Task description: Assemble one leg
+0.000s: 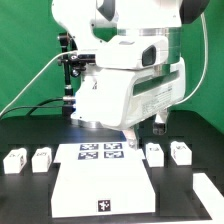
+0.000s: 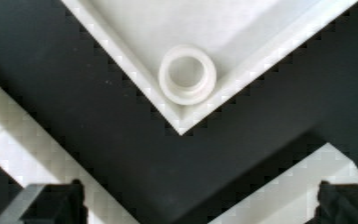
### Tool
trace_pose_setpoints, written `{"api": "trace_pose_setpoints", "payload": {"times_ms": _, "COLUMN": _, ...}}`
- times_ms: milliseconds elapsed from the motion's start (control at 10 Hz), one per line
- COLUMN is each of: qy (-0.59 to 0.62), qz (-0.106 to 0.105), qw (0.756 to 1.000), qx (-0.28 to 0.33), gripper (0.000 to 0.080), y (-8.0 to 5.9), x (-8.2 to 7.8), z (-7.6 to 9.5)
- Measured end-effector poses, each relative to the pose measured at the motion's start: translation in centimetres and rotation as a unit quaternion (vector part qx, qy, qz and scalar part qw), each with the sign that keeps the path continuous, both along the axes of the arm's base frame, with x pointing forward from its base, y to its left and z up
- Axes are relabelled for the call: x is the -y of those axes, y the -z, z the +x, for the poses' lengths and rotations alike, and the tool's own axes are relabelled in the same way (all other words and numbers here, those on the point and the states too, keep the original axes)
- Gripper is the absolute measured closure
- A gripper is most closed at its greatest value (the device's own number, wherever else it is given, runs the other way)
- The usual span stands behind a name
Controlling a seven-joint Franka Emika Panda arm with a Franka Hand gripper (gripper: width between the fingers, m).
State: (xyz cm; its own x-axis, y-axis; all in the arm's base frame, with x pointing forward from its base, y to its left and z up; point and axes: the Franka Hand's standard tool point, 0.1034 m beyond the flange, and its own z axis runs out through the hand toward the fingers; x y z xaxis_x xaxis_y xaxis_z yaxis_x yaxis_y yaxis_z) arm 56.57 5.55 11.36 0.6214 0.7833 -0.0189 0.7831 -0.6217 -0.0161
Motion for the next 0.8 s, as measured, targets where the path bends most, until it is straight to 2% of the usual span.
{"api": "trace_pose_setpoints", "payload": {"times_ms": 500, "qy": -0.019, "qz": 0.0, "qw": 1.0, "qx": 0.0, "gripper": 0.015, "y": 0.0, "x": 0.0, "z": 0.0}}
{"api": "trace_pose_setpoints", "payload": {"times_ms": 600, "qy": -0.05, "qz": -0.001, "qw": 0.999, "qx": 0.003, "gripper": 0.015, "y": 0.2, "x": -0.1, "z": -0.6}}
{"api": "trace_pose_setpoints", "payload": {"times_ms": 800, "qy": -0.199, "qz": -0.007, "qw": 0.98, "qx": 0.008, "gripper": 0.015, "y": 0.3, "x": 0.4, "z": -4.6}}
